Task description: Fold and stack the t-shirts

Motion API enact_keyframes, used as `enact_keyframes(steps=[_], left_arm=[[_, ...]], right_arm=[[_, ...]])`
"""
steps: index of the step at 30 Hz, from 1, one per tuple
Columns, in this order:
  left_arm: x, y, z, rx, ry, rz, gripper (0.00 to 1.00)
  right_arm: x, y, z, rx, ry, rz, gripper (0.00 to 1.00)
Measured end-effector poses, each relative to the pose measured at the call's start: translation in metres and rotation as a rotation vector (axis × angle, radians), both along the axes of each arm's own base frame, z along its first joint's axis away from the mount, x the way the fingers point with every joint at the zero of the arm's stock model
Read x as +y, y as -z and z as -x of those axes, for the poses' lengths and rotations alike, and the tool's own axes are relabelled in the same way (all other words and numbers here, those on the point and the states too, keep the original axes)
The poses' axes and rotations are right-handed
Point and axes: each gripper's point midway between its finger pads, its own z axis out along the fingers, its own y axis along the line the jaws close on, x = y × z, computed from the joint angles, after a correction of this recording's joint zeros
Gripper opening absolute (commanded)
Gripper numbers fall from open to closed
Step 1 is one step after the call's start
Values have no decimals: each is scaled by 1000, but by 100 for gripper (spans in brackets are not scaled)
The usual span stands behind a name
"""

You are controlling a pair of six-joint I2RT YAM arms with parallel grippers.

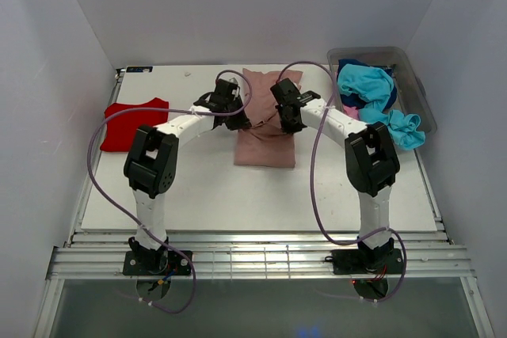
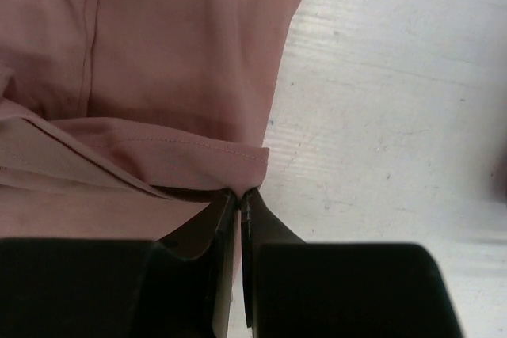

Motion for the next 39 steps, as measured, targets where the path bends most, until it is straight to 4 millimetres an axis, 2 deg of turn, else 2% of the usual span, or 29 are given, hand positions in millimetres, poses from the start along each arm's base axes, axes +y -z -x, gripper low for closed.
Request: enact_keyframes(steps=[5,10,14,19,27,28,29,31,33,35,37,39], left_arm=[[-2,26,-7,42,21,0,0],[-5,38,-13,56,38,-1,0],[-5,30,-20,30,40,5,0],[-5,15,-35,-17,28,26,0],[-5,10,-47,-40,23,39,0],[-6,12,-49,-43,24,39,12],[-7,14,-52,-45,25,38,23],[-7,21,-59,-46,28,28,46],[-5,26,-63,-47,24,10,53],[-1,25,-69,-58,8,-15,57],[1,11,-78,-95,-3,-36,58],[0,-12,-89,-150,-11,-32,59]], right_arm=[[-3,1,-23,-5,6,-1,8],[-4,9,-39,0,2,8,8],[-4,14,-47,11,-4,12,8],[-7,12,-59,5,2,8,8],[-7,0,-80,-28,16,-16,8],[-8,0,-83,-31,18,-17,8],[-8,1,-87,-34,21,-18,17],[-10,5,-97,-40,27,-18,27],[-13,9,-102,-42,29,-15,38],[-17,6,-107,-53,32,-10,43],[-17,-4,-114,-83,25,-12,46],[-17,-20,-122,-130,24,-30,51]])
